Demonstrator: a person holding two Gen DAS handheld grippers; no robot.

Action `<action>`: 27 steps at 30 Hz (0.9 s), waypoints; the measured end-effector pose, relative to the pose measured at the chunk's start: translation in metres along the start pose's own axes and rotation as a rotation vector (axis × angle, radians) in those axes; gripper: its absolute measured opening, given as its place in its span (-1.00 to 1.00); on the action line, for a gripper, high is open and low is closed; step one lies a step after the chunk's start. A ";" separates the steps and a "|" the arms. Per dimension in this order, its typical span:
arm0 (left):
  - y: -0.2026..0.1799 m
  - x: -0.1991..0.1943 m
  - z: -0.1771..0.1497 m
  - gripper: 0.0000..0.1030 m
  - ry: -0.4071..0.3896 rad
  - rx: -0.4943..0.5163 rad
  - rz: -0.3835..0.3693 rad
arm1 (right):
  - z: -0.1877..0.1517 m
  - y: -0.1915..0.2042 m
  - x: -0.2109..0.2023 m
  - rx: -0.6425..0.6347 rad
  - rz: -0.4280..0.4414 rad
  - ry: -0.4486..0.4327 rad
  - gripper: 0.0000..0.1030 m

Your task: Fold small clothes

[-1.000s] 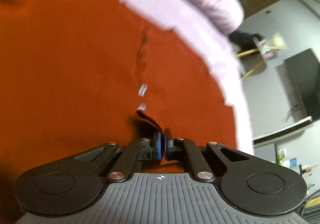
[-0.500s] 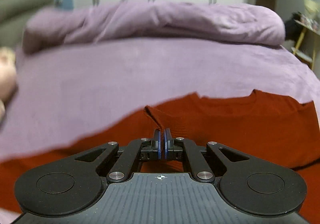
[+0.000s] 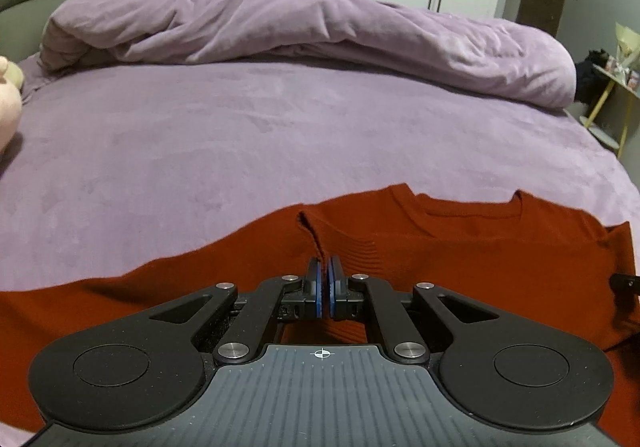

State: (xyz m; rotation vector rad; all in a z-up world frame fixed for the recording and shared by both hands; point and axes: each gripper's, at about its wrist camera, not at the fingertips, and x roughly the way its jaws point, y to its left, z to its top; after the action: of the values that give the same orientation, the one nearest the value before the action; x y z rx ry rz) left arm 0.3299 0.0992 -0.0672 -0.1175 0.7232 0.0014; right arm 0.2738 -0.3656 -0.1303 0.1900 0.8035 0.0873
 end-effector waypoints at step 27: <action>-0.054 0.020 -0.029 0.33 0.024 0.083 0.010 | -0.041 0.039 -0.029 -0.124 -0.005 -0.111 -0.70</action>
State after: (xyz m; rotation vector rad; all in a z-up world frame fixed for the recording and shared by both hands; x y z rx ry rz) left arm 0.3282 0.0419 -0.0966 -0.0346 0.7473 -0.0205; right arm 0.2240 -0.3260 -0.1291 0.0750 0.6856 0.1202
